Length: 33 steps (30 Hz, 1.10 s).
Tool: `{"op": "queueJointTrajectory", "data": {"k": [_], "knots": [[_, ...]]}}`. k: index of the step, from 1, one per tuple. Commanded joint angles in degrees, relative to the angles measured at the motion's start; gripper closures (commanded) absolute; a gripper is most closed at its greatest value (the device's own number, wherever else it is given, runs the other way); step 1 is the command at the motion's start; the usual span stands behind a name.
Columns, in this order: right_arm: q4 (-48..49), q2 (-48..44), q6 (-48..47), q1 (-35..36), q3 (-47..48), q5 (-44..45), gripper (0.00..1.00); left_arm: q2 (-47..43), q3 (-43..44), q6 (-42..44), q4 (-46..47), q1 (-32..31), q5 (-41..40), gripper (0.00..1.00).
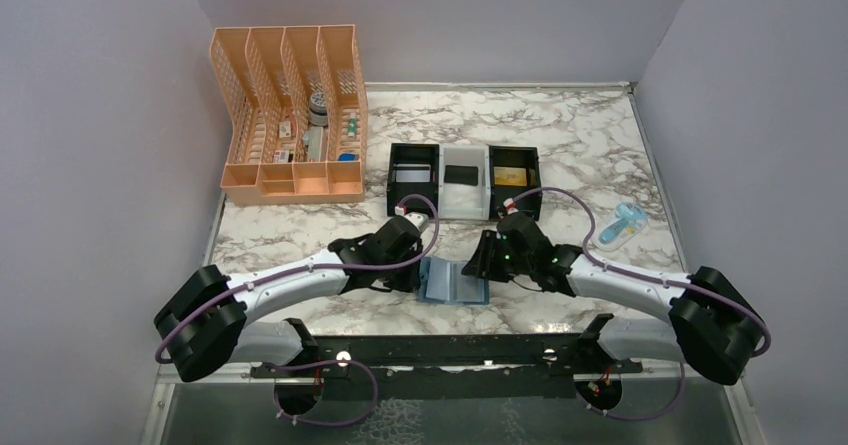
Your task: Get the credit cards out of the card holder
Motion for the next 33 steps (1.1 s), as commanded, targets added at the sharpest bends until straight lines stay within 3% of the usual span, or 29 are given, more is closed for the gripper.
{"op": "queueJointTrajectory", "data": {"k": [1,6,13,27,33], "knots": [[-5.50,-3.10,-1.67,0.02,3.25,4.48,0.62,-0.06,-1.41,-1.63,0.75,-0.44,-2.15,0.78],[-9.61,-4.67,-0.60,0.00,2.67,9.74,0.59,-0.49,-1.79,-2.08,0.81,-0.56,-2.30,0.79],[-7.84,-1.48,-0.38,0.03,2.05,5.79,0.60,-1.28,-1.77,-2.18,0.77,-0.65,-2.18,0.79],[-2.62,1.19,-1.69,-0.04,1.36,1.11,0.61,-11.60,-3.50,-6.07,1.48,-0.74,-2.13,0.54],[-1.58,1.88,-1.63,-0.03,1.57,0.27,0.63,-8.81,-0.84,-5.70,2.59,-1.69,0.84,0.52]]}}
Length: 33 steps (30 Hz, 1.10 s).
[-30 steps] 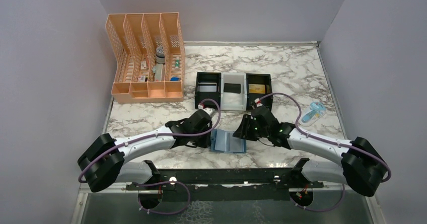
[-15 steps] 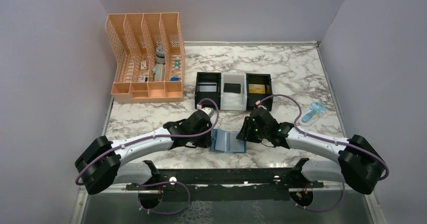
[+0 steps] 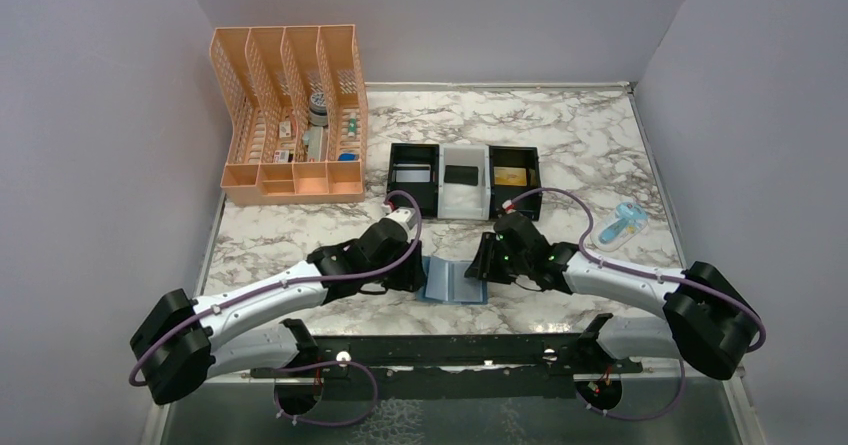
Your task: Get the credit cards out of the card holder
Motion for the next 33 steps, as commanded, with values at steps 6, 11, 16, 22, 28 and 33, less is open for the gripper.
{"op": "queueJointTrajectory", "data": {"k": [6,11,16,22,28,33], "knots": [[3.49,-0.36,-0.61,0.00,-0.37,-2.12,0.64,6.42,3.32,0.44,2.05,-2.48,1.38,0.52],[4.98,-0.17,0.06,0.04,-0.25,-3.48,0.64,10.39,3.53,0.17,2.69,-3.70,0.04,0.56],[3.72,-0.24,0.43,0.01,0.59,-3.20,0.63,13.41,2.88,-0.42,2.73,-4.16,-1.72,0.62],[-5.02,-1.67,0.31,0.07,2.51,5.28,0.59,13.51,1.40,-1.19,2.68,-4.40,-2.58,0.67],[-3.19,-3.16,1.72,0.07,-0.13,3.65,0.59,13.72,1.30,-0.96,2.73,-4.53,-2.45,0.70],[-1.80,-1.71,1.13,0.00,0.44,2.28,0.60,14.33,1.57,-0.67,2.62,-4.62,-2.37,0.73]]}}
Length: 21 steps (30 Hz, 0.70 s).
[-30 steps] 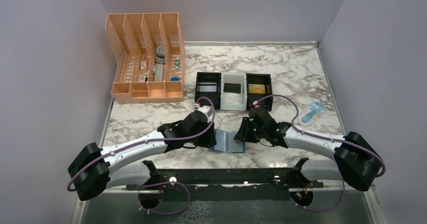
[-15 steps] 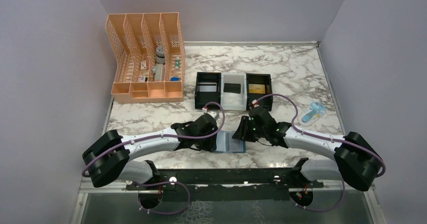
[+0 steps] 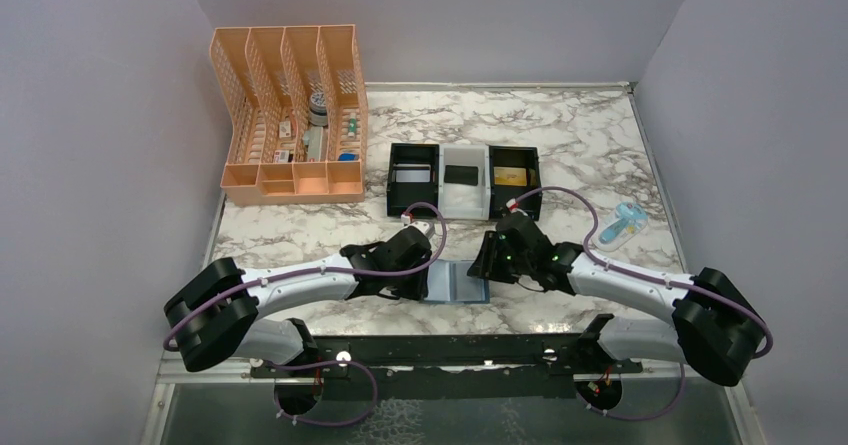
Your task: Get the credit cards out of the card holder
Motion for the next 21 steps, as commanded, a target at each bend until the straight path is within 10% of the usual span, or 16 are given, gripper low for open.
{"op": "queueJointTrajectory", "data": {"k": [1,21], "knots": [[1.17,0.92,0.19,0.06,0.11,0.02,0.60,0.69,-0.28,0.16,0.81,-0.49,-1.14,0.73],[6.00,0.38,-0.66,0.06,-0.49,-3.78,0.66,1.65,-0.14,0.00,0.87,-1.03,-0.81,0.77]]}}
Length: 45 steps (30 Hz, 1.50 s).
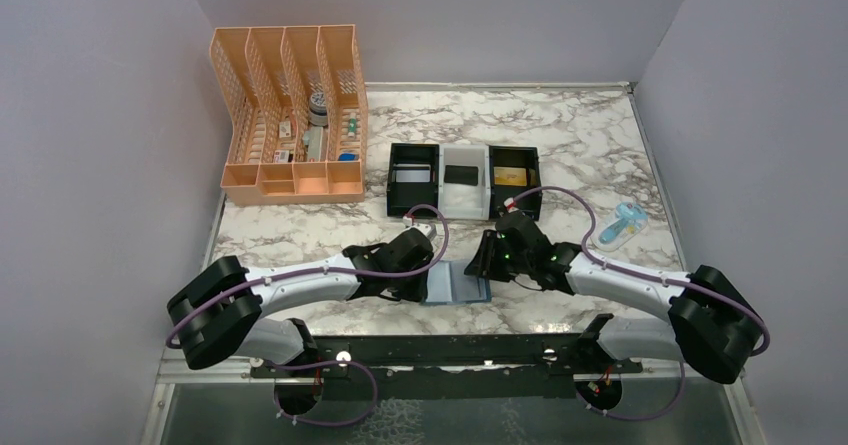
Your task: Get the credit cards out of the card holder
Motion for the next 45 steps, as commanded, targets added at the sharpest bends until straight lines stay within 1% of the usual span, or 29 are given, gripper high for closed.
{"op": "queueJointTrajectory", "data": {"k": [1,6,16,25,30,34,36,38,41,43,45], "knots": [[2.63,-0.29,-0.50,0.10,0.14,-2.00,0.66,0.90,-0.07,0.11,0.75,-0.45,-0.78,0.77],[2.78,0.61,-1.32,0.07,0.52,-3.26,0.66,1.02,0.11,0.16,0.72,-0.56,-0.89,0.77],[11.79,1.67,-0.94,0.03,0.56,-12.56,0.65,0.65,0.11,-0.06,0.76,-0.64,-1.44,0.77],[23.35,9.10,2.85,0.03,1.34,-22.65,0.65,-0.27,-0.26,-0.56,0.81,-0.65,-2.34,0.77],[27.90,14.10,4.84,0.06,2.29,-28.50,0.62,-1.24,-1.10,-1.26,0.83,-0.76,-2.96,0.77],[27.31,14.21,4.58,0.04,2.52,-28.19,0.60,-1.95,-1.84,-1.79,0.85,-0.74,-3.31,0.77],[24.74,12.56,3.51,0.05,2.85,-26.15,0.59,-2.13,-2.12,-1.97,0.90,-0.78,-3.36,0.77],[22.67,10.05,2.48,0.01,3.06,-24.10,0.53,-2.18,-2.25,-2.00,0.96,-0.74,-3.42,0.77],[22.33,6.86,1.06,0.01,3.30,-24.62,0.46,-2.11,-2.27,-1.87,1.06,-0.74,-3.52,0.77],[22.31,5.81,0.93,-0.01,3.93,-25.96,0.43,-2.03,-2.14,-1.67,1.10,-0.74,-3.57,0.77],[21.60,5.42,0.76,0.05,4.66,-26.38,0.42,-2.01,-2.01,-1.49,1.17,-0.73,-3.53,0.77]]}}
